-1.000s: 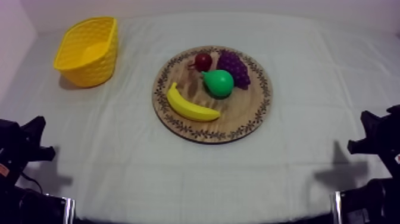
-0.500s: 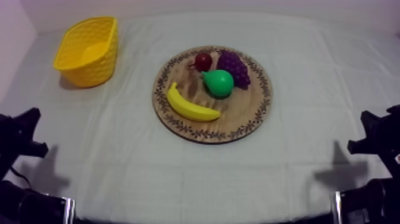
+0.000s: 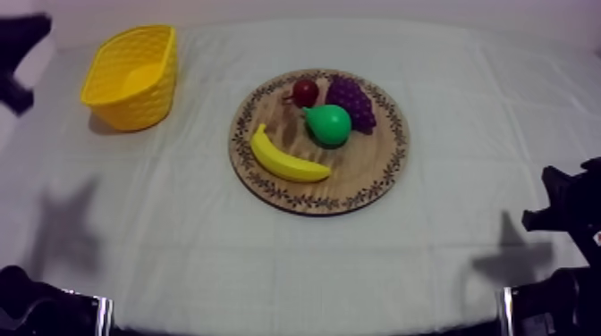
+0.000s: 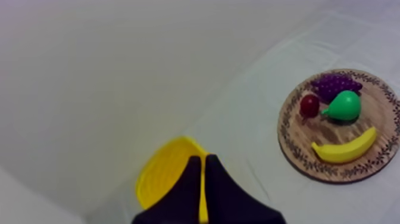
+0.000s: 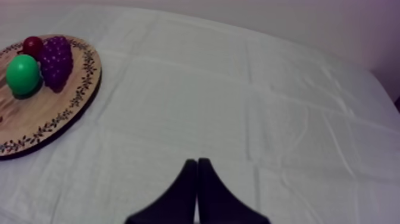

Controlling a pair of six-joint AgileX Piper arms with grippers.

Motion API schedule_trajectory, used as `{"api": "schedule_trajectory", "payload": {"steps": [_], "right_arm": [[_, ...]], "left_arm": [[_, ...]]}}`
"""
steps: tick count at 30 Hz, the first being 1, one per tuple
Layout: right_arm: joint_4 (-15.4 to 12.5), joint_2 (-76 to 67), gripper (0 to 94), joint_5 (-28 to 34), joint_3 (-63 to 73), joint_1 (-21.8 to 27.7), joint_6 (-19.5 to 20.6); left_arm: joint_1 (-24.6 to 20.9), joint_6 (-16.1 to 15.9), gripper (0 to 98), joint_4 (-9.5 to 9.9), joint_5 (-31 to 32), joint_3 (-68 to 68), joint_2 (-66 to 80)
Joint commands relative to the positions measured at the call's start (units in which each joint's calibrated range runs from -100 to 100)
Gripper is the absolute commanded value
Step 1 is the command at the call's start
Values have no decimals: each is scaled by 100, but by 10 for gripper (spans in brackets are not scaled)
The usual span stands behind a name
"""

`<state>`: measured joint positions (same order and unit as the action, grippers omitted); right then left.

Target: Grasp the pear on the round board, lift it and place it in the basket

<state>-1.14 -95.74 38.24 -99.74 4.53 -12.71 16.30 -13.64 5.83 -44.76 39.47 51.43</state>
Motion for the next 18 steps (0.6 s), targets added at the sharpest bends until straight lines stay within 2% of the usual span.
{"api": "schedule_trajectory", "payload": {"steps": [1,10,18], "right_arm": [[0,-2,3,-2,-4,-1,1],[0,-2,3,-2,-4,-1,-1],[0,-2,3,-2,-4,-1,-1]], "left_arm": [[357,-188,1,62,55,-1520,-1625],[1111,-356,3,171,514,-2571,-3736],[1441,-254,4,179,990,-2315,-5014]]}}
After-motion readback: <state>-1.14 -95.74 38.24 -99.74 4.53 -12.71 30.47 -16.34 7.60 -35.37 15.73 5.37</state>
